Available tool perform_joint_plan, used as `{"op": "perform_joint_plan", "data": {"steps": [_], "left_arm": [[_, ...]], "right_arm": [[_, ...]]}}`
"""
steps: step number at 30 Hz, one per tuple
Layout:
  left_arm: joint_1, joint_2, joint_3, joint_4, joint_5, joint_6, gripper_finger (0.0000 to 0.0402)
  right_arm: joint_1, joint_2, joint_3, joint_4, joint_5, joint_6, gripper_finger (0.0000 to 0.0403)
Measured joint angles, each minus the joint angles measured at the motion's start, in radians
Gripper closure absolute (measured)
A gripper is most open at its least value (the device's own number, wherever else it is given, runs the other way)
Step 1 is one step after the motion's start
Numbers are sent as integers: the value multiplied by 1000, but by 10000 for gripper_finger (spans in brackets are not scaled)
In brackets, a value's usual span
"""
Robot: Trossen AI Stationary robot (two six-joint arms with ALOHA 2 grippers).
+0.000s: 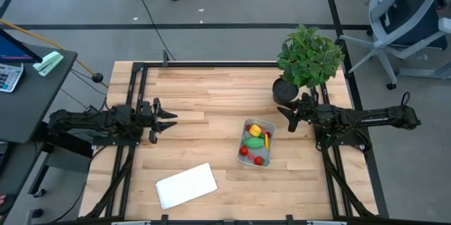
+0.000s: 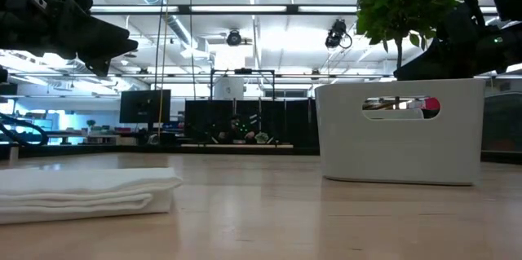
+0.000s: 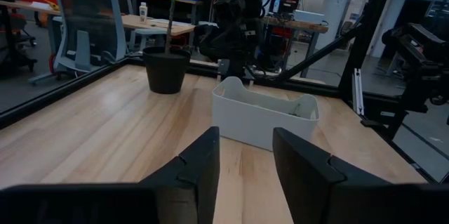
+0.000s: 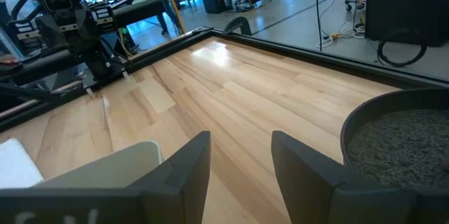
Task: Pick and placing Produce into tupperware
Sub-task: Return to Home Position
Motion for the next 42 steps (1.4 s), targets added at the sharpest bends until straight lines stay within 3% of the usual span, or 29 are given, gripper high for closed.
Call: {"op": "perform_joint_plan", "data": {"steps": [42], "left_arm": [[0,0,0,0,0,0,258]], "right_arm": [[0,0,0,0,0,0,243]]}}
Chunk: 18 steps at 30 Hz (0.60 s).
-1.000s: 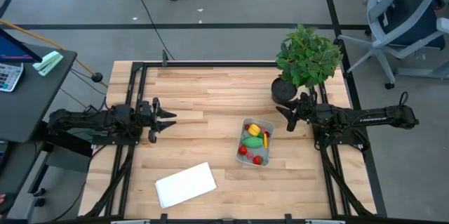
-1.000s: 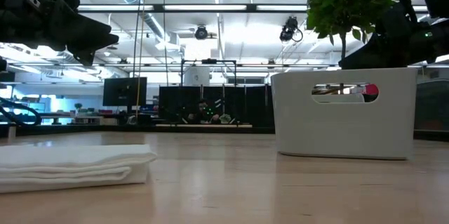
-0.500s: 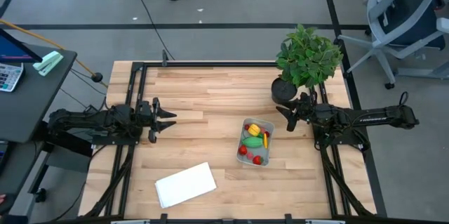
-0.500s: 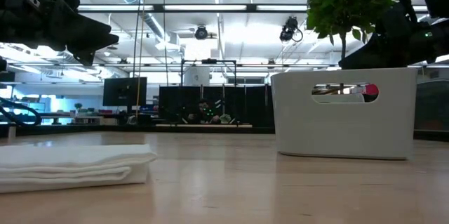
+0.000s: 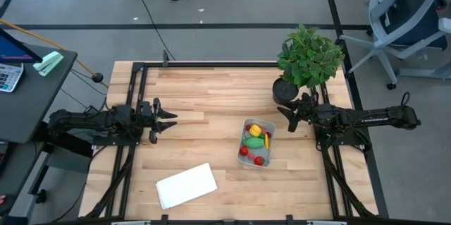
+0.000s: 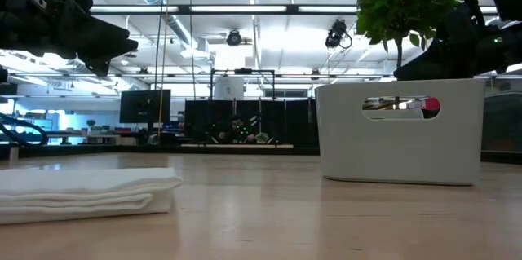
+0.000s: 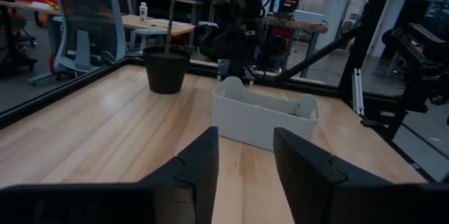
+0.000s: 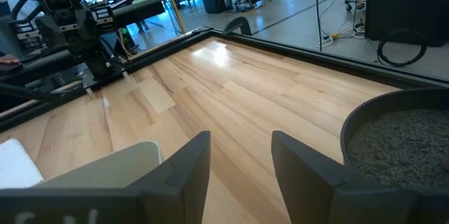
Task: Pick and placing Produce into tupperware
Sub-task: Return to Home Position
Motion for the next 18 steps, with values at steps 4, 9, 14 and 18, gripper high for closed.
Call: {"op": "perform_joint_plan", "data": {"steps": [4,9,14,18], "left_arm": [[0,0,0,0,0,0,253],[0,0,0,0,0,0,258],[0,0,0,0,0,0,264],[0,0,0,0,0,0,259]], "right_arm": [[0,0,0,0,0,0,243],[0,0,0,0,0,0,243],[0,0,0,0,0,0,243],[0,0,0,0,0,0,243]]}}
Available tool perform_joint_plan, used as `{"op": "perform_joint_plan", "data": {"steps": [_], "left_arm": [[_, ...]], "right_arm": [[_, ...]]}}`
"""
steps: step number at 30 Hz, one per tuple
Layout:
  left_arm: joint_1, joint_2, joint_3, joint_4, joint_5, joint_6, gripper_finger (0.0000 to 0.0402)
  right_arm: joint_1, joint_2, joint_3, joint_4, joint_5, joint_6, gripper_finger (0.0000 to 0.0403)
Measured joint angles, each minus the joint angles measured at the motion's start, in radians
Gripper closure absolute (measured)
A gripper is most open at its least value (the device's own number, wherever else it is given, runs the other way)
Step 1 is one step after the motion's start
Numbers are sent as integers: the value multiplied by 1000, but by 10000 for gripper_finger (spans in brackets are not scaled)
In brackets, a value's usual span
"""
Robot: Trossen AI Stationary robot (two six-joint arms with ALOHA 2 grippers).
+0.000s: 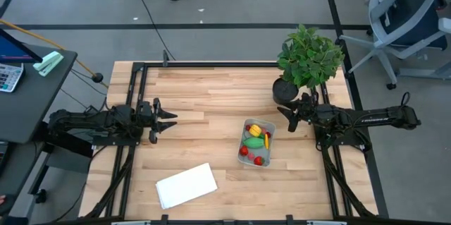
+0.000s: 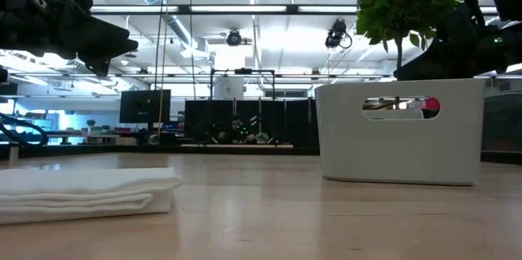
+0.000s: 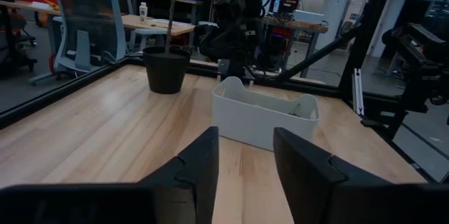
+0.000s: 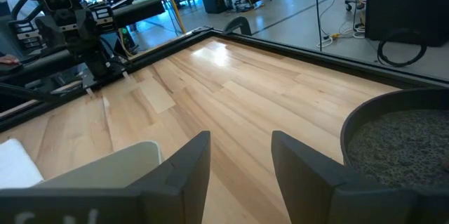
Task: Pick and placing Produce into tupperware
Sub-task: Return to Home Position
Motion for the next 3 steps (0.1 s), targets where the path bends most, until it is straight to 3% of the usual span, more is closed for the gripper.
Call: {"op": "perform_joint_plan", "data": {"steps": [3], "left_arm": [[0,0,0,0,0,-1,254]], "right_arm": [[0,0,0,0,0,0,243]]}}
